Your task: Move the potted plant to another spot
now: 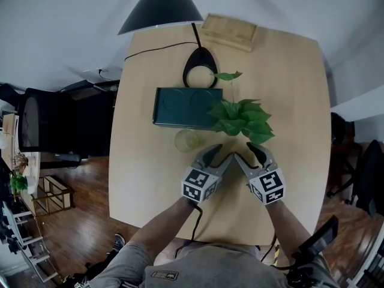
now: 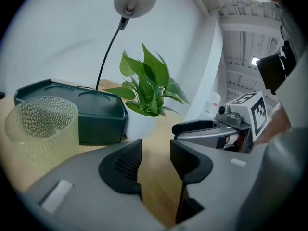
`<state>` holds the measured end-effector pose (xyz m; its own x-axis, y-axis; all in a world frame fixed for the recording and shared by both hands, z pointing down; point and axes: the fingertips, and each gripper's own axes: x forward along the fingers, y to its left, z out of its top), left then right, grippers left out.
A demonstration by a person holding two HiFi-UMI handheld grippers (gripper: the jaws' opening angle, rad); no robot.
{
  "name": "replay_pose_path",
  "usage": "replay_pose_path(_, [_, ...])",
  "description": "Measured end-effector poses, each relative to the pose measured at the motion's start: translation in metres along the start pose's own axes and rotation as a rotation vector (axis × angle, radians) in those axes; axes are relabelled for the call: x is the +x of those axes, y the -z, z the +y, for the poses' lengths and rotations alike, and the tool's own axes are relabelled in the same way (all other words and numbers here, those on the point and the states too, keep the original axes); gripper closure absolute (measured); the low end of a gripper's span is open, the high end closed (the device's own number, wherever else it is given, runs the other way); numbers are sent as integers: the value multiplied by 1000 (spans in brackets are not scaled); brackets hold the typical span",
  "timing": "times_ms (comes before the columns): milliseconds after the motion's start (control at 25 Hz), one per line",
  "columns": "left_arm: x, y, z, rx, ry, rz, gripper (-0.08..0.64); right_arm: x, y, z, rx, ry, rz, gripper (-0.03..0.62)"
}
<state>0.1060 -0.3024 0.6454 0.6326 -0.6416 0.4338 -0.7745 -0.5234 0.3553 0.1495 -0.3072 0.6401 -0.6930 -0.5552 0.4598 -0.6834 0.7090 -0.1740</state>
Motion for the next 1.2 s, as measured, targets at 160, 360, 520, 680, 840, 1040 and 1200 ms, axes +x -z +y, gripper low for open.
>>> replay_pose_path(160, [10, 2, 8, -6, -21, 0, 371, 9, 6, -23, -31, 12, 11, 365])
replay_pose_path(360, [18, 3, 16, -17, -43, -1, 359, 28, 8, -50, -112, -19, 34, 283])
replay_pose_path(520, [18, 5, 22, -40, -53, 4, 359, 47, 5, -53, -196, -80, 39, 191])
replay_pose_path(680, [18, 6, 21, -53, -51, 2, 359, 64, -2, -51, -249, -125, 15, 144])
replay_pose_path(840, [18, 5, 22, -59, -52, -4, 359, 81, -17, -51, -250, -131, -23, 137])
replay_pose_path(1040, [16, 6, 21, -50, -49, 4, 359, 89, -29, -47, -242, -121, -55, 135])
replay_pose_path(1200, [14, 8, 22, -45, -52, 10, 360, 88, -30, -49, -225, -96, -64, 141])
